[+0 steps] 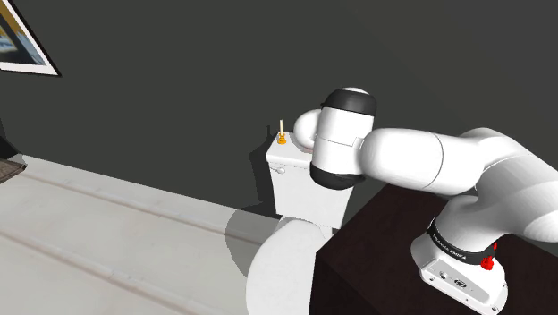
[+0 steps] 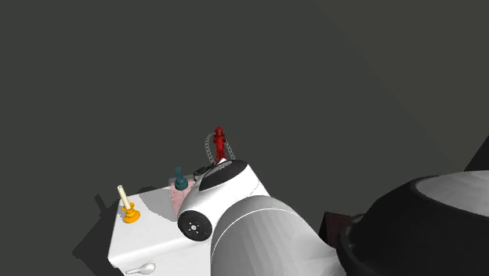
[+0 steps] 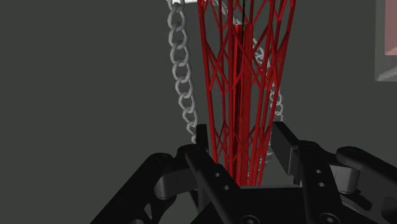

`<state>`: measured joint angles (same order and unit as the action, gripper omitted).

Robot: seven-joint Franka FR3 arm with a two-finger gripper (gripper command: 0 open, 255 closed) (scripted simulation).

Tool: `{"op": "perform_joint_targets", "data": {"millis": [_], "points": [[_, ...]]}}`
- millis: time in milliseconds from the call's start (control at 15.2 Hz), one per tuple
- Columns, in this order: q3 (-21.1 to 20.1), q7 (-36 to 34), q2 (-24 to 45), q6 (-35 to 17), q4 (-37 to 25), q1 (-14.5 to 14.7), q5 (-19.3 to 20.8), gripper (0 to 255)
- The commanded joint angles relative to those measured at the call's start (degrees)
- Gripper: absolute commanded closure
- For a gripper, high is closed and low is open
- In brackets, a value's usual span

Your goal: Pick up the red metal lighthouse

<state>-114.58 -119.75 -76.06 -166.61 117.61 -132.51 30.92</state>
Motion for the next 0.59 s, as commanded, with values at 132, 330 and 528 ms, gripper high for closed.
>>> {"op": "perform_joint_targets", "data": {"millis": [132, 330, 528], "points": [[1.5, 1.5, 2.4, 0.1, 1.6, 1.0, 0.7, 255], [2.7, 2.7, 4.1, 0.3, 2.6, 1.7, 1.2, 255], [3.5, 3.5, 5.4, 0.5, 3.2, 2.2, 1.6, 255]]}}
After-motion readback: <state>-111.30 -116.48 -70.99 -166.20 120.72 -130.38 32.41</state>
